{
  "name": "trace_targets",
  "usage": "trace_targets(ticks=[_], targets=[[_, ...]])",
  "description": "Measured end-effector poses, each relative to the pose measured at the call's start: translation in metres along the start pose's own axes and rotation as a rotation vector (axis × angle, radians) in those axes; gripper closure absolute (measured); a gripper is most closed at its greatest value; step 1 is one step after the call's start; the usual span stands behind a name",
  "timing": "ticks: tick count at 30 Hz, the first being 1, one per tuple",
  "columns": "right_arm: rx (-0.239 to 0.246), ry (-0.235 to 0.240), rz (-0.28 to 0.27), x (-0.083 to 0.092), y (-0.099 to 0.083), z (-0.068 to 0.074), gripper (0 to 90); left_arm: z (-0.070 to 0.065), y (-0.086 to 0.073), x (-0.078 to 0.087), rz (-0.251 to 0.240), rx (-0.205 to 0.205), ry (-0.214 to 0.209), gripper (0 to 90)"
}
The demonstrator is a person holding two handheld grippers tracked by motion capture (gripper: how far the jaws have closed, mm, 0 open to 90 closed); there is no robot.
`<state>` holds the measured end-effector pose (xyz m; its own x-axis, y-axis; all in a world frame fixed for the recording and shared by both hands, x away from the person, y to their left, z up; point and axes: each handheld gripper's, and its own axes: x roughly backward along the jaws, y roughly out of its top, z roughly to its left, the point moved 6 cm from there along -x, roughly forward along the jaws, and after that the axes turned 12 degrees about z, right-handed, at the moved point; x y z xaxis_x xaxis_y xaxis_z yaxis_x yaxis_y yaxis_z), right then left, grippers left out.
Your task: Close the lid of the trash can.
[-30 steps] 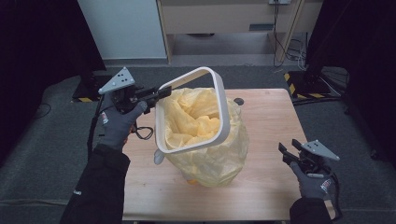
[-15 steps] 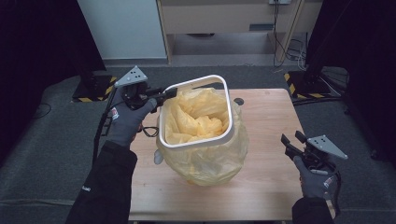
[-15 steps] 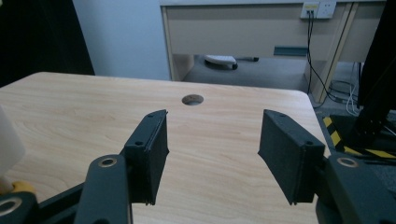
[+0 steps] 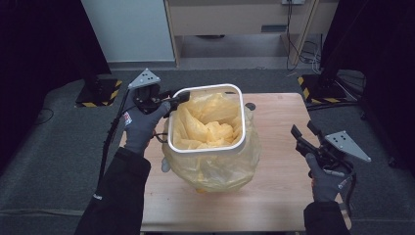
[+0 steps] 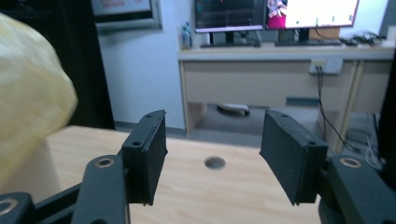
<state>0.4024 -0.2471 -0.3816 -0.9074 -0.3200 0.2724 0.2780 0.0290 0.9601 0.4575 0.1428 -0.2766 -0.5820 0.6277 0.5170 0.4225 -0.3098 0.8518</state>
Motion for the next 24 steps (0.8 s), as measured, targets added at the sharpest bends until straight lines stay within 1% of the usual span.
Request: trace_targets(ticks=[4, 7, 12, 14, 18, 24], targets=[[0.018, 0.029, -0.049, 0.002, 0.021, 0.016, 38.9, 0.001, -0.001, -0.001, 0.013, 0.030, 0.002, 64.3], [0.034, 0.047, -0.076, 0.003, 0.033, 0.028, 38.1, 0.002, -0.002, -0.001, 0.027, 0.049, 0.003, 63.3], [0.063, 0.074, -0.109, 0.006, 0.049, 0.044, 37.4, 0.003, -0.003, -0.003, 0.044, 0.055, 0.012, 62.7], [0.068, 0.084, -0.127, 0.007, 0.055, 0.049, 37.4, 0.003, -0.004, -0.003, 0.045, 0.052, 0.019, 61.8], [0.079, 0.101, -0.153, 0.010, 0.067, 0.059, 37.3, 0.003, -0.004, -0.003, 0.043, 0.052, 0.015, 61.6], [0.107, 0.153, -0.184, 0.013, 0.082, 0.079, 37.2, 0.003, -0.004, -0.003, 0.046, 0.053, 0.013, 61.7]])
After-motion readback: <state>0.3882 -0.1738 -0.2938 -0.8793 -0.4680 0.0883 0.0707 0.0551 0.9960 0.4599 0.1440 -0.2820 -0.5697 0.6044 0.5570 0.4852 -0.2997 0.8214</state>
